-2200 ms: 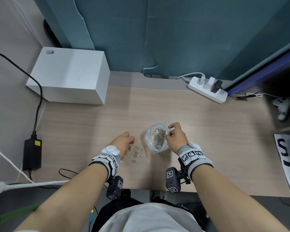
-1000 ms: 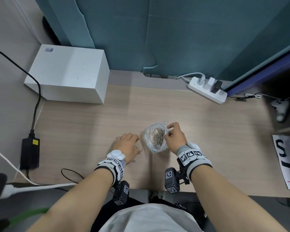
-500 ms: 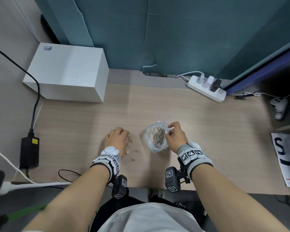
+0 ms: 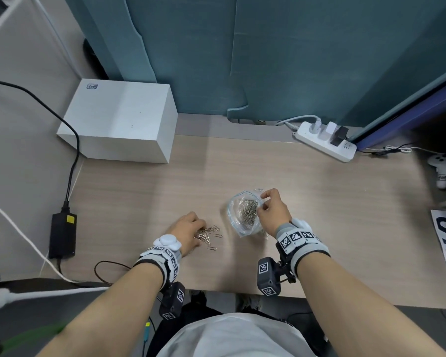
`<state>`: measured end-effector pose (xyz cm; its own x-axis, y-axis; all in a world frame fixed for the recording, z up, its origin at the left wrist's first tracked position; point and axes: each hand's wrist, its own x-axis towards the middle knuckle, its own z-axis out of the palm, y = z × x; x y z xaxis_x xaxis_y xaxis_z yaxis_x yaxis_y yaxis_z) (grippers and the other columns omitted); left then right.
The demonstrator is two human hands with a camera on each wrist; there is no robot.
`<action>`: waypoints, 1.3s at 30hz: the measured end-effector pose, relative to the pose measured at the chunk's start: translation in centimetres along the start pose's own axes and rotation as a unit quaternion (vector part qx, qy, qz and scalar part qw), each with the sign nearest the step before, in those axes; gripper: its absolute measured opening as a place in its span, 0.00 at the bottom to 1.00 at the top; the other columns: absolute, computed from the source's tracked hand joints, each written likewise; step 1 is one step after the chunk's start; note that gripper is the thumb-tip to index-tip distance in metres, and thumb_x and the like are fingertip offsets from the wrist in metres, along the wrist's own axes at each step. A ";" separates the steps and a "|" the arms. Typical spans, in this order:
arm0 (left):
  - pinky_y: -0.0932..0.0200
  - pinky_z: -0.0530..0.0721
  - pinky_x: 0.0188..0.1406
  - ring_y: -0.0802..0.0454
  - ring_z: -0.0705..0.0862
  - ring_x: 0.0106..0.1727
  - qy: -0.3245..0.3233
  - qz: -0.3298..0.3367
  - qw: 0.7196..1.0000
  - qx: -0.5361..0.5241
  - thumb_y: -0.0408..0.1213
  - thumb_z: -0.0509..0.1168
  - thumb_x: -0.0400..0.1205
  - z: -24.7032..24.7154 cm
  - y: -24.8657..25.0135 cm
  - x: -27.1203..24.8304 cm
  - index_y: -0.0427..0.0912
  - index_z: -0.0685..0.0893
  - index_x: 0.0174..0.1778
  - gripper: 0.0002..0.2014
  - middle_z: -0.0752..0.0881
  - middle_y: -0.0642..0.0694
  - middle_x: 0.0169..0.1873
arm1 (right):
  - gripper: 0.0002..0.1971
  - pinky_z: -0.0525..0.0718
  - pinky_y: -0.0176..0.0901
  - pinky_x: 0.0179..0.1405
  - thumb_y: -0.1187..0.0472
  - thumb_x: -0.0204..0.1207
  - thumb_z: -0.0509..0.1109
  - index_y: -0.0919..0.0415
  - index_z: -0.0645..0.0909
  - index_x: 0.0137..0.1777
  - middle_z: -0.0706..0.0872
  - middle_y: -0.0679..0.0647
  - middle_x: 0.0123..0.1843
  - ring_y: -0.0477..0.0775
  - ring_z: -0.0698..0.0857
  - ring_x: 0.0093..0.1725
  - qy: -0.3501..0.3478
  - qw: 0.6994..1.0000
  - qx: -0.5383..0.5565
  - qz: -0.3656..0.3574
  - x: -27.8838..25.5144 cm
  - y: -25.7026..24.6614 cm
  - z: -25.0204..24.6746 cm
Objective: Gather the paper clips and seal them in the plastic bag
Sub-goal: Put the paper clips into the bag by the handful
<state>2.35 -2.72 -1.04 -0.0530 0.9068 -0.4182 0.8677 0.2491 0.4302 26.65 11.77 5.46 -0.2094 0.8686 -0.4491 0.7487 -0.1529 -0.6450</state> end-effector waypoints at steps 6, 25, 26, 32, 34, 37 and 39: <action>0.55 0.80 0.44 0.46 0.80 0.49 0.019 -0.011 1.000 0.019 0.40 0.73 0.80 0.3 0.9 0.4 0.54 0.81 0.52 0.09 0.77 0.53 0.51 | 0.13 0.74 0.41 0.32 0.64 0.82 0.67 0.49 0.71 0.60 0.86 0.52 0.42 0.55 0.84 0.39 -0.005 1.000 -0.003 -0.004 -0.2 0.0 0.0; 0.61 0.81 0.45 0.54 0.84 0.41 0.109 -0.004 0.965 -0.238 0.34 0.78 0.74 -2.5 8.6 3.7 0.54 0.90 0.42 0.09 0.83 0.51 0.41 | 0.13 0.80 0.43 0.34 0.63 0.82 0.68 0.49 0.70 0.60 0.85 0.52 0.41 0.55 0.84 0.38 0.000 1.000 0.000 0.002 -0.6 -0.2 0.4; 0.60 0.82 0.47 0.54 0.84 0.41 0.106 0.011 0.961 -0.255 0.33 0.78 0.74 -2.7 9.5 4.0 0.53 0.90 0.43 0.09 0.84 0.50 0.42 | 0.13 0.81 0.44 0.36 0.63 0.82 0.68 0.49 0.70 0.60 0.86 0.53 0.41 0.55 0.85 0.38 0.002 1.000 -0.001 0.001 -0.6 -0.1 0.5; 0.59 0.85 0.52 0.58 0.86 0.43 0.112 0.037 0.959 -0.259 0.32 0.78 0.74 -2.6 9.7 4.5 0.55 0.90 0.49 0.13 0.86 0.55 0.45 | 0.13 0.74 0.39 0.28 0.64 0.81 0.68 0.49 0.71 0.60 0.85 0.52 0.42 0.51 0.83 0.36 0.005 1.000 -0.001 0.007 -0.5 -0.1 0.3; 0.56 0.84 0.51 0.59 0.85 0.45 0.130 0.017 0.971 -0.200 0.35 0.76 0.74 -2.1 7.9 4.1 0.56 0.88 0.48 0.11 0.83 0.57 0.44 | 0.13 0.74 0.39 0.30 0.64 0.81 0.67 0.48 0.71 0.60 0.85 0.51 0.41 0.51 0.83 0.37 0.006 1.000 -0.002 0.007 -0.4 0.0 0.2; 0.57 0.79 0.53 0.54 0.80 0.58 0.075 -0.006 0.993 -0.086 0.47 0.79 0.70 -1.2 5.1 2.7 0.57 0.85 0.59 0.22 0.81 0.56 0.54 | 0.13 0.72 0.39 0.30 0.64 0.81 0.67 0.48 0.70 0.59 0.86 0.52 0.42 0.50 0.83 0.37 0.007 1.000 0.000 0.005 -0.4 0.3 0.2; 0.57 0.79 0.57 0.56 0.75 0.62 0.023 -0.001 1.000 -0.015 0.58 0.80 0.62 -0.5 3.9 1.9 0.61 0.81 0.66 0.35 0.77 0.58 0.60 | 0.13 0.72 0.39 0.29 0.64 0.82 0.67 0.48 0.71 0.59 0.86 0.52 0.42 0.51 0.83 0.37 0.007 1.000 0.001 0.006 -0.5 0.5 0.2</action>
<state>5.39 0.15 0.18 -0.0784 0.9205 -0.3828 0.8519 0.2613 0.4538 27.00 11.16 5.24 -0.1914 0.8731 -0.4484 0.7494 -0.1650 -0.6412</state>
